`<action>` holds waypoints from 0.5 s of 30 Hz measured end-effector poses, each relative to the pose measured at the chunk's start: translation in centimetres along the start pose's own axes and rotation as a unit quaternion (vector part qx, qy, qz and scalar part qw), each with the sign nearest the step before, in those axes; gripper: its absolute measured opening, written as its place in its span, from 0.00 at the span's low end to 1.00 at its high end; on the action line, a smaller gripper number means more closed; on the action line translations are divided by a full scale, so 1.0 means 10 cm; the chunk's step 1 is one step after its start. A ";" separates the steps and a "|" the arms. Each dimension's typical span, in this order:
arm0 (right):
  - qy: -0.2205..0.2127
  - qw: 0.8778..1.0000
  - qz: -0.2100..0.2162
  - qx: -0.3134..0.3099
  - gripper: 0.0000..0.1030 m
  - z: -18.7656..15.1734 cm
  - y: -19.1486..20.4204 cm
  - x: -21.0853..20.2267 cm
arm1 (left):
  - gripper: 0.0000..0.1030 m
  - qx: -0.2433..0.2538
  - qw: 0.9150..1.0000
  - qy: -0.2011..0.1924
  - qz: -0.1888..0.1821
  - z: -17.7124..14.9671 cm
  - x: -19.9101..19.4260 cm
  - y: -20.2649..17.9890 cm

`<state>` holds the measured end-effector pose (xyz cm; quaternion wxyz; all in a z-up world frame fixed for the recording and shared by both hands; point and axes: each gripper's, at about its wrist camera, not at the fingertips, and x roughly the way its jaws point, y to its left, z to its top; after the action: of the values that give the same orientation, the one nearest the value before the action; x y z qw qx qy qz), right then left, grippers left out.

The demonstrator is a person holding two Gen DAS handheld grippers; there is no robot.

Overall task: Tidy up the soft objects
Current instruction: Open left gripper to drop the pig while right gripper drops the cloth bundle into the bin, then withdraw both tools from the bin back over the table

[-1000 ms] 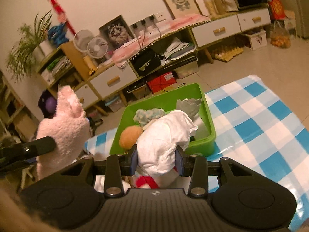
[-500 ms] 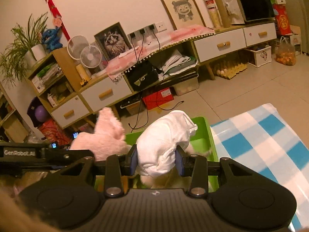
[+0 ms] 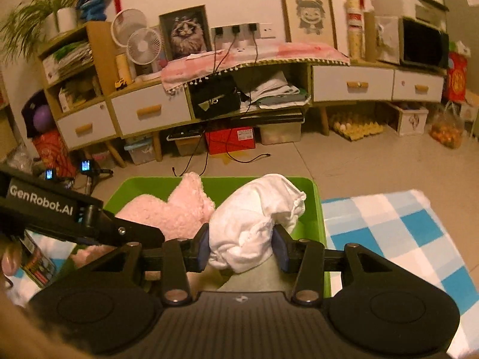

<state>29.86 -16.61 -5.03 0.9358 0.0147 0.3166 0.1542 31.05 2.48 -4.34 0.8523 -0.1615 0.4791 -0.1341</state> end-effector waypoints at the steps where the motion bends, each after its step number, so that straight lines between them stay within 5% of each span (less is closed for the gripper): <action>1: -0.001 1.000 0.001 -0.001 0.09 0.00 0.01 -0.01 | 0.53 0.003 1.000 -0.002 0.002 0.00 -0.01 -0.01; 7: -0.012 0.999 0.030 0.031 0.25 0.06 -0.04 -0.13 | 0.67 -0.002 1.000 -0.023 -0.002 0.02 -0.10 -0.05; 15: -0.012 0.998 0.020 0.057 0.25 0.15 -0.10 -0.31 | 0.76 0.009 0.999 -0.039 -0.003 -0.01 -0.27 -0.20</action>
<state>28.74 -18.38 -2.18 0.9341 0.0760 0.3128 0.1547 29.44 1.73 -1.49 0.8712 -0.1602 0.4441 -0.1343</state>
